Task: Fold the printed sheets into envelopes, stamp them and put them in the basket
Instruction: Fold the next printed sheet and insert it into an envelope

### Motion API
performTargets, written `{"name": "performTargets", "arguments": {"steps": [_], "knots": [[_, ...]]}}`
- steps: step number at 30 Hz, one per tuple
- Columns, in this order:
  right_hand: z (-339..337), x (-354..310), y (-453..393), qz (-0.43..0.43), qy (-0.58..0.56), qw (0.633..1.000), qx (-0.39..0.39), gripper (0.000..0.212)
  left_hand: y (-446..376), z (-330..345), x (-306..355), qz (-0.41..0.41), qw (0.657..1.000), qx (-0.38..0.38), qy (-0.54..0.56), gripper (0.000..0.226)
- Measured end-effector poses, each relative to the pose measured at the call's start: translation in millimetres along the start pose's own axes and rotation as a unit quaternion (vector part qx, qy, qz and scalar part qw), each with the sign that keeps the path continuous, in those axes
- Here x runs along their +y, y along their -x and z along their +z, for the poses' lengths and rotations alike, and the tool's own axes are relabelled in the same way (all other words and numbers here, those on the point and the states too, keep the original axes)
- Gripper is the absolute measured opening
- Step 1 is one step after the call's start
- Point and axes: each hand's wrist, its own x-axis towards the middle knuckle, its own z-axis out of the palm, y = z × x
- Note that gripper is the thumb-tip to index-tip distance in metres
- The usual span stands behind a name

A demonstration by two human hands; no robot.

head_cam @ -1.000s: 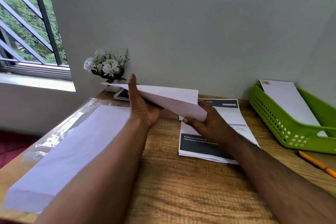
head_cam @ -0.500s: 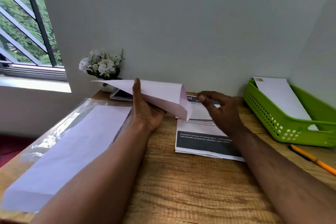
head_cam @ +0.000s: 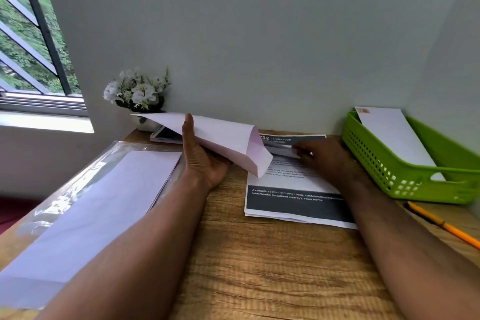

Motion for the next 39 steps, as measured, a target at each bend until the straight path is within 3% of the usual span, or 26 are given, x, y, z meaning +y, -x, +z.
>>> {"name": "performTargets", "arguments": {"steps": [4,6,7,9,10,11,13,15,19,24,30,35,39], "knots": [[1,2,-6,0.017,-0.116,0.973,0.198,0.022,0,-1,1,0.002,1.0,-0.004,0.007,0.062],[-11,-7,-7,0.109,-0.285,0.911,0.276,0.02,0,0,2,0.005,1.0,-0.005,0.01,0.063],[-19,-14,-8,0.162,-0.406,0.854,0.283,0.017,0,1,2,0.008,1.0,-0.005,0.012,0.062],[-36,-27,-9,0.228,-0.628,0.715,0.205,0.013,0,0,3,0.015,1.0,0.002,0.016,0.059],[-41,-29,-7,0.244,-0.686,0.673,0.128,0.014,0,0,3,0.018,1.0,0.005,0.02,0.058],[-45,-30,-3,0.256,-0.703,0.662,0.048,0.015,0,-1,4,0.021,0.999,0.006,0.025,0.057],[-46,-28,6,0.273,-0.678,0.678,-0.079,0.015,0,-1,6,0.027,0.999,0.005,0.031,0.058],[-44,-24,10,0.29,-0.659,0.682,-0.129,0.015,1,-1,7,0.03,0.999,0.005,0.03,0.056],[-38,-16,10,0.289,-0.651,0.69,-0.129,0.025,1,-2,9,0.033,0.999,0.017,0.027,0.059],[-31,-11,10,0.29,-0.624,0.713,-0.132,0.021,-6,-6,8,0.038,0.999,0.009,0.034,0.089],[-28,-11,8,0.294,-0.61,0.721,-0.144,0.014,-9,-8,11,0.046,0.998,0.002,0.037,0.076],[-31,-12,9,0.297,-0.608,0.721,-0.147,0.018,-6,-6,10,0.044,0.999,-0.009,0.03,0.083],[-26,-30,5,0.304,-0.629,0.7,-0.15,0.014,-3,0,2,0.013,1.0,-0.015,-0.003,0.098]]}}
